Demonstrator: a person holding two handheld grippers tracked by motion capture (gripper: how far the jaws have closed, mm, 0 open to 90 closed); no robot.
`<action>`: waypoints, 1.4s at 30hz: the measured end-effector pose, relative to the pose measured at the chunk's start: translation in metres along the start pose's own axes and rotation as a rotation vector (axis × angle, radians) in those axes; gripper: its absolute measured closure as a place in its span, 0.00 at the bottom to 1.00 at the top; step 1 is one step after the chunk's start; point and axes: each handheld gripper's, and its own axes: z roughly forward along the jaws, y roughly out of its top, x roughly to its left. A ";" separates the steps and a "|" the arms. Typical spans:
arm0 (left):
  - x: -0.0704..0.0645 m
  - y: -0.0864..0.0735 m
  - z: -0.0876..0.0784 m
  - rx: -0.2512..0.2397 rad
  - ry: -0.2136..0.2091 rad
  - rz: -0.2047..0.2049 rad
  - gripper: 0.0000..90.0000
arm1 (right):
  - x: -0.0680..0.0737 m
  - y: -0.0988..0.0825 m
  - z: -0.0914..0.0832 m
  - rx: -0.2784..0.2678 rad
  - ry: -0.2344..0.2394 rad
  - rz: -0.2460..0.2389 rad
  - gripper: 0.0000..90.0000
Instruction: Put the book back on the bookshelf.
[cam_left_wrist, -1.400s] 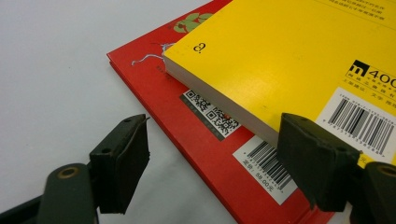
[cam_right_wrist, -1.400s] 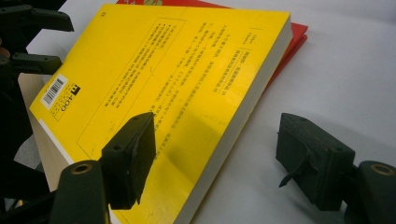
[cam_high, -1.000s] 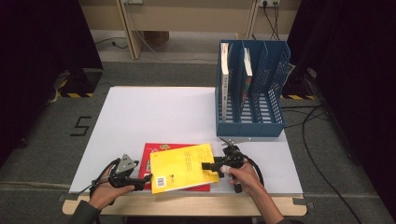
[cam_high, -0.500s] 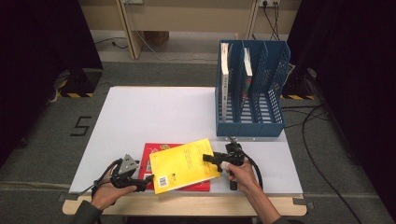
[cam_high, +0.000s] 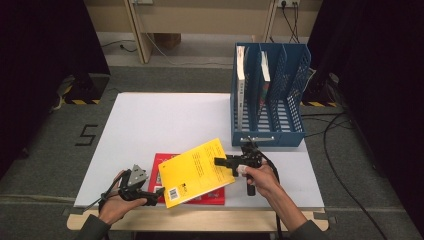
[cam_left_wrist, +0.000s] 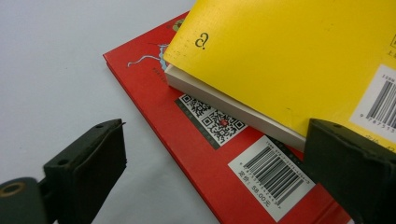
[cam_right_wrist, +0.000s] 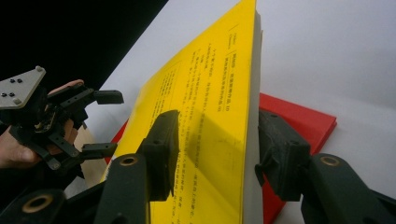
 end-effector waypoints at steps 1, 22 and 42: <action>0.000 0.000 0.000 -0.003 0.001 -0.001 0.04 | 0.000 0.003 0.001 0.000 0.008 -0.007 0.60; -0.001 0.000 0.006 0.003 -0.008 -0.015 0.00 | 0.055 0.062 0.008 0.174 0.055 -0.218 0.79; 0.037 -0.010 -0.002 -0.061 0.052 -0.146 0.16 | 0.113 0.113 -0.035 0.294 -0.214 -0.511 0.84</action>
